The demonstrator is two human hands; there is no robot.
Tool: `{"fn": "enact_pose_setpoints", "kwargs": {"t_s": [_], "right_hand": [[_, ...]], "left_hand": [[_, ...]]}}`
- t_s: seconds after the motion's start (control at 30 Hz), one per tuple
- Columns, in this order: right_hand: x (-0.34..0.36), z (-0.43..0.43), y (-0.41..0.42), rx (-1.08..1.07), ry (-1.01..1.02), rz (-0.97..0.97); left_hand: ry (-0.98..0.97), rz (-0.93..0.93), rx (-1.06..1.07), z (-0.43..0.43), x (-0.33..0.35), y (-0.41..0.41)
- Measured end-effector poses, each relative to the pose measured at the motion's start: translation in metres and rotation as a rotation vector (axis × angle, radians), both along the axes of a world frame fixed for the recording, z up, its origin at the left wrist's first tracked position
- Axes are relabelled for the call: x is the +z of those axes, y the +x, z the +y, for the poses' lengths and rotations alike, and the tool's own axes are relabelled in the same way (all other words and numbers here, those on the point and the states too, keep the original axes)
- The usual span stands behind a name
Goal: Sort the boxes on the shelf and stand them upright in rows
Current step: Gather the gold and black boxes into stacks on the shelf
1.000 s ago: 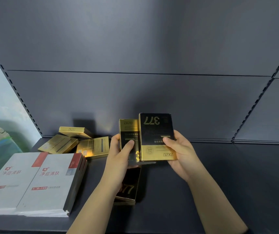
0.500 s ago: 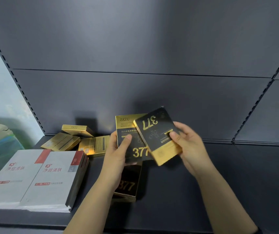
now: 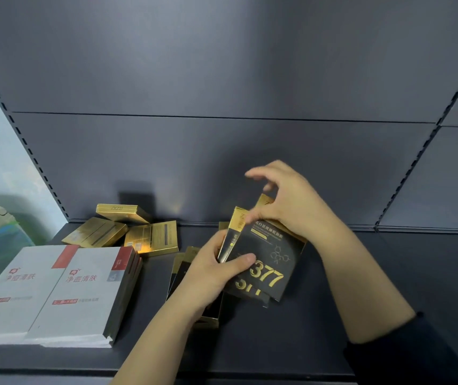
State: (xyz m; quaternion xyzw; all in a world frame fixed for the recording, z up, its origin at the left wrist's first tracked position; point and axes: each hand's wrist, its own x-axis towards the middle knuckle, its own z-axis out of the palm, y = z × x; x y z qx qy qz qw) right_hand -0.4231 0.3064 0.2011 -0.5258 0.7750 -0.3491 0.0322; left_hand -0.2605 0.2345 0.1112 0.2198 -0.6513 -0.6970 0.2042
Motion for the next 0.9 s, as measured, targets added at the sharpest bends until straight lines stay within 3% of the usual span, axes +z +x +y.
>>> {"fn": "enact_pose_setpoints", "kwargs": {"t_s": [0.07,0.1,0.2,0.27,0.43,0.53,0.7,0.8,0.9], "right_hand": [[-0.015,0.005,-0.001,-0.193,-0.323,-0.133],[-0.022,0.008,0.000,-0.260,-0.406,-0.343],[-0.054,0.010,0.011,-0.066,-0.269,-1.106],[-0.067,0.012,0.024,0.073,-0.202,-1.314],[-0.078,0.013,0.016,0.071,-0.254,-1.446],[-0.088,0.019,0.007,0.002,-0.223,-1.417],[-0.121,0.047,-0.014,-0.173,-0.001,-1.352],[-0.141,0.061,-0.010,-0.156,0.199,-1.353],[-0.151,0.063,0.000,-0.157,0.273,-1.343]], "left_hand": [[0.053,0.056,0.086,-0.002,-0.003,0.002],[0.077,0.080,0.135,-0.004,-0.004,0.003],[0.087,0.123,0.234,-0.007,-0.005,0.004],[0.067,0.107,0.233,-0.007,-0.006,0.003],[0.233,-0.007,0.209,-0.016,-0.005,0.003],[0.111,-0.075,0.201,-0.028,-0.008,0.004],[0.127,-0.014,0.484,-0.056,-0.012,0.007],[0.133,-0.009,0.566,-0.068,-0.018,0.009],[0.094,-0.065,0.580,-0.074,-0.026,0.007]]}}
